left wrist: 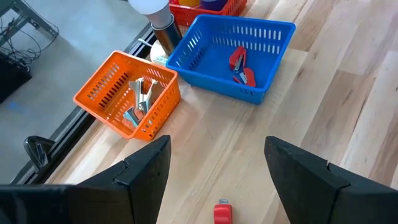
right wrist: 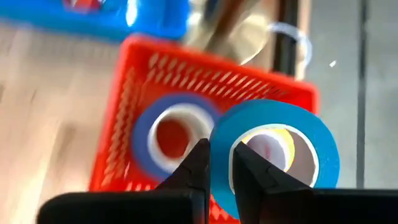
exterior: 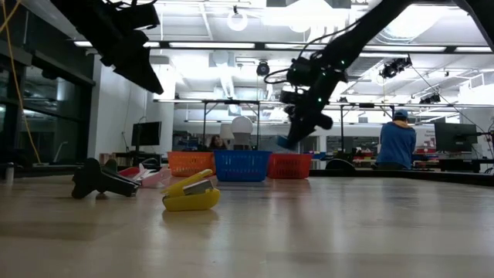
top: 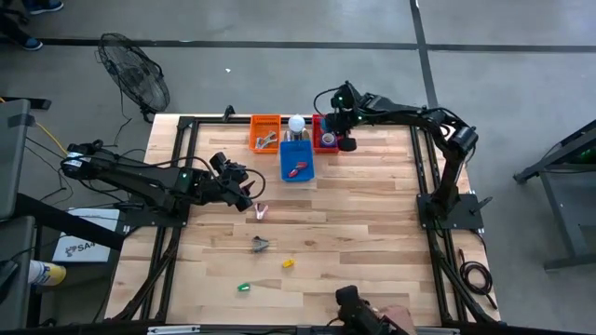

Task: Pick and place Stapler, Stapler remover, tape
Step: Put the light blue tape into the red basket

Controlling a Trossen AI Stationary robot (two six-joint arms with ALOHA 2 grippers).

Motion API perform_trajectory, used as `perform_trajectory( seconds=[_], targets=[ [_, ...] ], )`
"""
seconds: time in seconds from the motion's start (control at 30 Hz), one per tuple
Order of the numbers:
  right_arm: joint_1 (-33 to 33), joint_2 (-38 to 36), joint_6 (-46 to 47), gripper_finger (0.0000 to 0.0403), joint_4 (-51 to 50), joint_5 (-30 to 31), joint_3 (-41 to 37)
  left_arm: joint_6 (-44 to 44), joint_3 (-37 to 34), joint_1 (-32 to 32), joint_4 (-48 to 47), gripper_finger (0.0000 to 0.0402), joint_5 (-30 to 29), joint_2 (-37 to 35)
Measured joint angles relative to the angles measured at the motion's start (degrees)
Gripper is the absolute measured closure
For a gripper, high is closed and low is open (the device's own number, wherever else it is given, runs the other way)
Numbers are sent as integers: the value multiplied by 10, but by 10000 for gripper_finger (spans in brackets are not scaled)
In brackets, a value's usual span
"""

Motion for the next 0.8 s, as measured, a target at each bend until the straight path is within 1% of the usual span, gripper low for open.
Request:
perform_trajectory(
  seconds=[0.07, 0.13, 0.27, 0.37, 0.5, 0.7, 0.8],
  targets=[
    [12, 4, -31, 373, -49, 25, 22, 0, 0, 0, 0, 147, 0, 0],
    [24, 8, -53, 373, -80, 38, 44, 0, 0, 0, 0, 147, 0, 0],
    [49, 13, -66, 373, -110, 77, 85, 0, 0, 0, 2, 147, 0, 0],
    [51, 23, -55, 373, -133, 73, 108, 0, 0, 0, 4, 147, 2, 0],
    [36, 49, -23, 373, -174, 65, 133, 0, 0, 0, 5, 147, 4, 0],
    [15, 81, 14, 373, -174, 49, 148, 0, 0, 0, 5, 147, 4, 0],
    [13, 84, 23, 373, -175, 46, 151, 0, 0, 0, 6, 147, 4, 0]
  ],
)
